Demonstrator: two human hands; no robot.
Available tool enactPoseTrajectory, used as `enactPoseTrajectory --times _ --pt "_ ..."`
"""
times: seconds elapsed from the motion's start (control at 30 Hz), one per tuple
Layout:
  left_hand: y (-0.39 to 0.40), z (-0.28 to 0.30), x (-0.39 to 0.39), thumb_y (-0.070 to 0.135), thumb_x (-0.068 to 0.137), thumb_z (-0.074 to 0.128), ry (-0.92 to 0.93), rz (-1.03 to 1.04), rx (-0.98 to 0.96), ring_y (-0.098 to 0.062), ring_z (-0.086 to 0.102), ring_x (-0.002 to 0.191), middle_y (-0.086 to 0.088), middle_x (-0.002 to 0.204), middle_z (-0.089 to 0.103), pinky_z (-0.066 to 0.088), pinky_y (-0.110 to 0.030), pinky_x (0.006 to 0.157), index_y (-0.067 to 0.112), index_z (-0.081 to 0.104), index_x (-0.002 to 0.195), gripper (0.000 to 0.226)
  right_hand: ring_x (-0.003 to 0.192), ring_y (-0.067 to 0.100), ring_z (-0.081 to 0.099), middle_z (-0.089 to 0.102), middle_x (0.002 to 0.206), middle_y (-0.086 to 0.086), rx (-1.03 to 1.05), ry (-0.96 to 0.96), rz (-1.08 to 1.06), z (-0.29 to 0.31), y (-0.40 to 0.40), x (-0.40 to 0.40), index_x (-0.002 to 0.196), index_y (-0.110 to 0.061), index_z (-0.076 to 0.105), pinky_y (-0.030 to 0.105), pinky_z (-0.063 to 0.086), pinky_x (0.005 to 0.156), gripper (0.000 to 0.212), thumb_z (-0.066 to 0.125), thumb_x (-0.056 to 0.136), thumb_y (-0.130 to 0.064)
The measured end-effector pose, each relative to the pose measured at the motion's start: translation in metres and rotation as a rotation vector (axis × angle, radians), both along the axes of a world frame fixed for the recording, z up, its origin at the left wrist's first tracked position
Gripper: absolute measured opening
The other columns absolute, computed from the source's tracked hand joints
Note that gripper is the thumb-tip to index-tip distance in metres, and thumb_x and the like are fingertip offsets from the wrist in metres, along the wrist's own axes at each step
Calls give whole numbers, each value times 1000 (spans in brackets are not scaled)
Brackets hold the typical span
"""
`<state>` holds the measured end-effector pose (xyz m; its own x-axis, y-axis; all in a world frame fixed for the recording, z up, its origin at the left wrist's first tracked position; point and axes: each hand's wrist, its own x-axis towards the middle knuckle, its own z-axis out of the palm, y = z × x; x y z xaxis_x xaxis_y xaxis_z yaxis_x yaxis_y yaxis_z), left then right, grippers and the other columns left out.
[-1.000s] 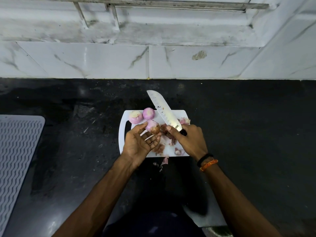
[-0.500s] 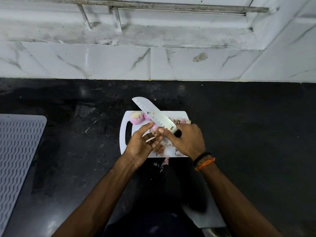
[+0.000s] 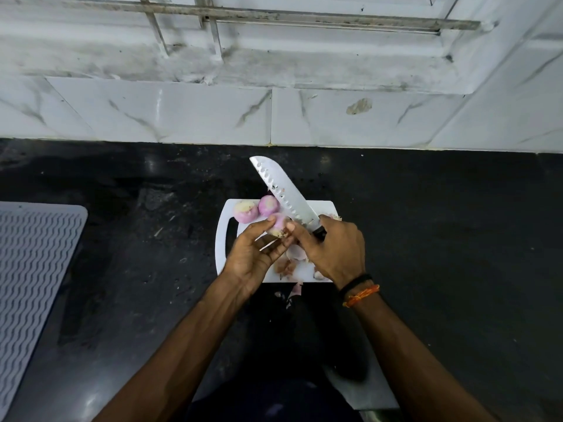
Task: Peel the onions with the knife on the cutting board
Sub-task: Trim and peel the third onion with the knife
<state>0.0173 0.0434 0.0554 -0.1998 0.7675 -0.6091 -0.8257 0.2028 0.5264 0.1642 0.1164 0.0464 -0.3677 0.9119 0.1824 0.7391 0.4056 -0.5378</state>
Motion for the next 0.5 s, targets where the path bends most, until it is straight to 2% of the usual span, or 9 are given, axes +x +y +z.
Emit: enactPoseTrajectory --times 0.1,0.17,0.27,0.37,0.4,0.5 --pt "-1 -1 -1 5 92 61 38 47 6 -28 73 93 -20 98 73 54 -44 99 0 66 107 17 52 14 57 58 56 -6 -81 44 -53 -4 -3 3 64 -23 52 35 50 55 56 39 90 -70" --pt "-2 -3 -2 3 89 61 67 81 13 -27 73 92 -18 96 72 55 -46 97 3 63 108 19 53 17 59 62 58 -3 -107 75 -64 -7 -10 5 68 -21 56 37 52 56 50 39 94 -60" --pt "-2 -7 -1 4 88 63 86 102 10 -25 72 91 -15 95 72 59 -43 88 5 63 109 21 54 16 55 60 60 -4 -86 107 -35 -9 -23 7 67 -23 50 31 43 52 36 50 95 -45" --pt "0 -14 1 3 90 64 113 126 -34 -24 71 89 -16 95 70 60 -39 81 2 64 107 17 51 5 41 46 59 -14 -60 106 -4 -9 -38 5 67 -27 45 18 28 50 34 59 96 -34" --pt "0 -16 3 2 89 64 122 137 -50 -25 71 90 -17 97 69 60 -39 80 1 64 108 19 52 3 39 44 61 -16 -51 91 -7 -10 -41 4 67 -27 46 15 24 51 33 62 96 -32" --pt "0 -19 6 0 88 63 138 160 -78 -26 72 85 -22 100 67 61 -39 79 -4 63 111 23 55 6 40 44 65 -15 -16 38 -46 -13 -46 2 71 -19 60 16 23 50 29 60 96 -33"
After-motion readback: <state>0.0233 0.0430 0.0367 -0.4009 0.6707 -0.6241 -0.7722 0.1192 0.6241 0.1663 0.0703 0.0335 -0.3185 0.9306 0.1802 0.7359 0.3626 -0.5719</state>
